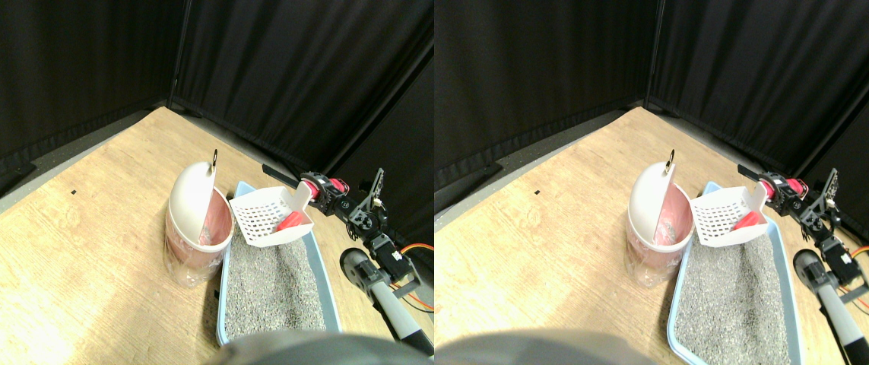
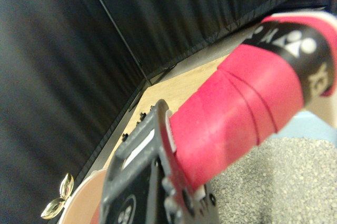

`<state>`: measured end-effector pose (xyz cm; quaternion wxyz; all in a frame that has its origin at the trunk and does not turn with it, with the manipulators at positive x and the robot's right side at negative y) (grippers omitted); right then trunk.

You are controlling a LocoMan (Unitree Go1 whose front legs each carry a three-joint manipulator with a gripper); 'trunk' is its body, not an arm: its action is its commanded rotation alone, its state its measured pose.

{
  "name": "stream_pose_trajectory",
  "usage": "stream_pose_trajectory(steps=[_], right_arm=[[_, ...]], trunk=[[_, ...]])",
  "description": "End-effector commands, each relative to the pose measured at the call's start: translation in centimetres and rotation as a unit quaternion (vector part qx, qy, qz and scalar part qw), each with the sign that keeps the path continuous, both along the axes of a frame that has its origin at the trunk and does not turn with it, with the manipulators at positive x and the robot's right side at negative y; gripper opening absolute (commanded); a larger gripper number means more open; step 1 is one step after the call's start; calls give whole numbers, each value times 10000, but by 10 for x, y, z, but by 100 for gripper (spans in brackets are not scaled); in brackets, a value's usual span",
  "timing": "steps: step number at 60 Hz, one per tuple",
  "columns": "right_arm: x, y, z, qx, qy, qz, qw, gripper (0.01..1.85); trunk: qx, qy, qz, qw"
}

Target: Scoop (unimanual)

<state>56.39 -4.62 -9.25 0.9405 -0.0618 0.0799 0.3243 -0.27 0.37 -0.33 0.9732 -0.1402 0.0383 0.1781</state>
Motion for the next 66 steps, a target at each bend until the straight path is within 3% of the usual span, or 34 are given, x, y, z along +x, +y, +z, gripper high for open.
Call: stream_pose_trajectory(steps=[1, 46, 65, 66], right_arm=[[-2, 6, 8, 55, -216, 168, 9996, 5], [-3, 22, 24, -851, -404, -127, 9955, 5], [-2, 29, 26, -1112, -378, -2, 9931, 5], [-1, 29, 25, -1127, -428, 41, 9927, 20]], trunk=[[42, 32, 79, 10000], [-27, 27, 98, 9999], [-34, 65, 63, 10000], [-34, 68, 63, 10000]])
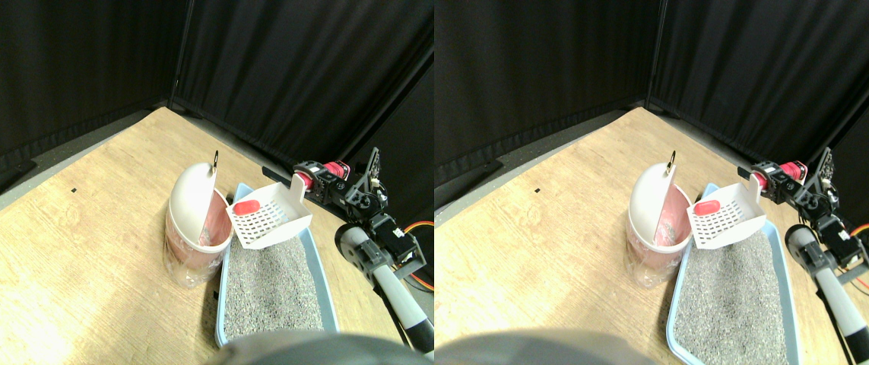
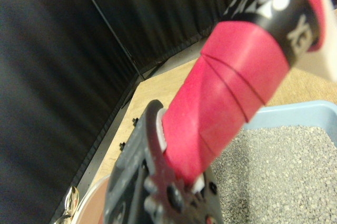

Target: Scoop (unimanual)

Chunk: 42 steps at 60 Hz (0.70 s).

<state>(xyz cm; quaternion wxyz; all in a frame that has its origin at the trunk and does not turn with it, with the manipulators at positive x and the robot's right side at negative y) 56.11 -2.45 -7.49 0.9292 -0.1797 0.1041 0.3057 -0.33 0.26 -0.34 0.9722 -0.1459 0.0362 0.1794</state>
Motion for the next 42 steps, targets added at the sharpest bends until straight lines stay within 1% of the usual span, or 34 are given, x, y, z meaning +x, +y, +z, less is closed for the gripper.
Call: stream_pose_trajectory(steps=[1, 2, 4, 15, 17, 22, 26, 27, 30, 33, 35, 38, 40, 42], right_arm=[[2, 7, 8, 48, -250, 106, 9996, 14], [1, 8, 8, 22, -230, 66, 9997, 5], [1, 8, 8, 30, -232, 85, 9997, 8], [2, 11, 7, -135, -257, 44, 9996, 5], [3, 12, 7, -142, -293, 104, 9994, 5], [5, 13, 8, -290, -361, 134, 9988, 17], [5, 14, 8, -259, -393, 185, 9987, 13], [6, 14, 9, -295, -407, 184, 9986, 7], [6, 16, 10, -297, -447, 187, 9984, 16], [6, 17, 11, -343, -479, 183, 9981, 14], [5, 18, 12, -381, -551, 237, 9975, 20], [6, 19, 12, -367, -590, 282, 9972, 18], [6, 20, 12, -432, -611, 259, 9969, 23], [6, 20, 13, -430, -613, 274, 9968, 22]], trunk=[[18, 97, 42, 9999], [15, 91, 47, 9999], [16, 96, 49, 9999], [21, 107, 70, 9999], [19, 109, 70, 9999], [11, 106, 67, 9999], [3, 104, 70, 9999], [-1, 111, 70, 9999], [-1, 114, 73, 9999], [-10, 120, 67, 9999], [-13, 121, 61, 9999], [-24, 116, 63, 9999], [-26, 118, 59, 9999], [-28, 108, 65, 9999]])
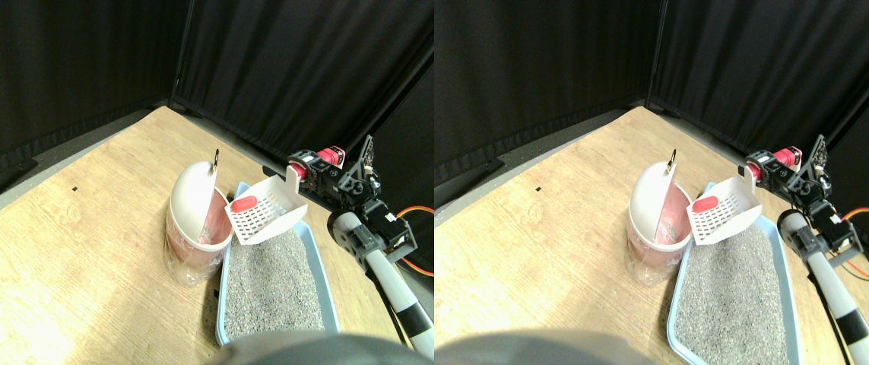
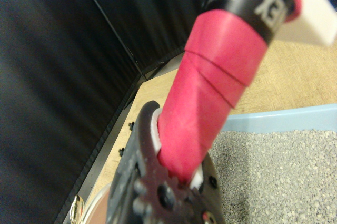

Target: Scoop (unimanual)

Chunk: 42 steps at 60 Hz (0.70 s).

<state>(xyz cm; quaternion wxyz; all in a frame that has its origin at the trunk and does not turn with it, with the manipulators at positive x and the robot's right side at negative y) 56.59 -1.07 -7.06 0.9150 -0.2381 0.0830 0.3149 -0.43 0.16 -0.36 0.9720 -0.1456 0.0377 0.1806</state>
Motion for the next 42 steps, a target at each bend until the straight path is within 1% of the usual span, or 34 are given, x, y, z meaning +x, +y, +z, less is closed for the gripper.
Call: stream_pose_trajectory(steps=[1, 3, 6, 11, 12, 21, 29, 42], right_arm=[[1, 6, 9, 69, -262, 57, 9996, 22], [1, 7, 9, 61, -255, 46, 9996, 21], [0, 7, 10, 77, -277, 85, 9996, 5], [1, 7, 11, 88, -316, 93, 9994, 5], [1, 7, 11, 94, -416, 149, 9990, 5], [2, 7, 14, 172, -444, 62, 9988, 5], [4, 6, 15, 402, -544, 135, 9976, 5], [4, 7, 18, 330, -631, 78, 9974, 5]], trunk=[[-29, 91, 55, 9999], [-28, 89, 59, 9999], [-25, 87, 60, 9999], [-25, 87, 60, 9999], [-25, 87, 60, 9999], [-22, 89, 59, 9999], [-26, 85, 62, 9999], [-26, 85, 62, 9999]])
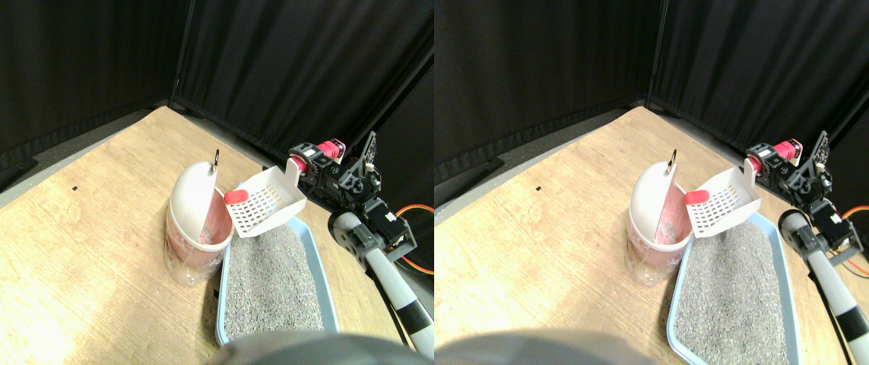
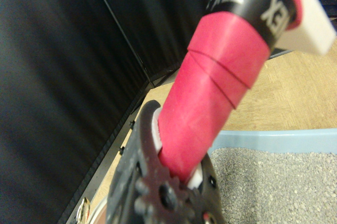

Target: Scoop (unimanual)

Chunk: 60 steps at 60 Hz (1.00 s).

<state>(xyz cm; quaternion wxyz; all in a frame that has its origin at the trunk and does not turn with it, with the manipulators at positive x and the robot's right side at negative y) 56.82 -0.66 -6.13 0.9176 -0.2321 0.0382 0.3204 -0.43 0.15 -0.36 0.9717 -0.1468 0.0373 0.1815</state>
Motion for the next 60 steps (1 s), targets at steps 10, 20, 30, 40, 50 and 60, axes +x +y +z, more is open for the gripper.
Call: stream_pose_trajectory(steps=[10, 20, 30, 40, 50, 60], right_arm=[[1, 4, 12, 118, -304, -52, 9995, 5], [-2, 7, 16, 68, -345, -49, 9994, 5], [-2, 7, 14, -33, -416, -46, 9991, 13], [-2, 8, 16, -33, -500, 48, 9987, 18], [-5, 10, 17, -53, -584, 124, 9982, 21], [-4, 9, 16, -67, -489, 30, 9988, 17]], trunk=[[-14, 90, 52, 9999], [-6, 73, 33, 10000], [-20, 68, 32, 10000], [-23, 80, 12, 10000], [-21, 80, 13, 10000], [-21, 80, 13, 10000]])
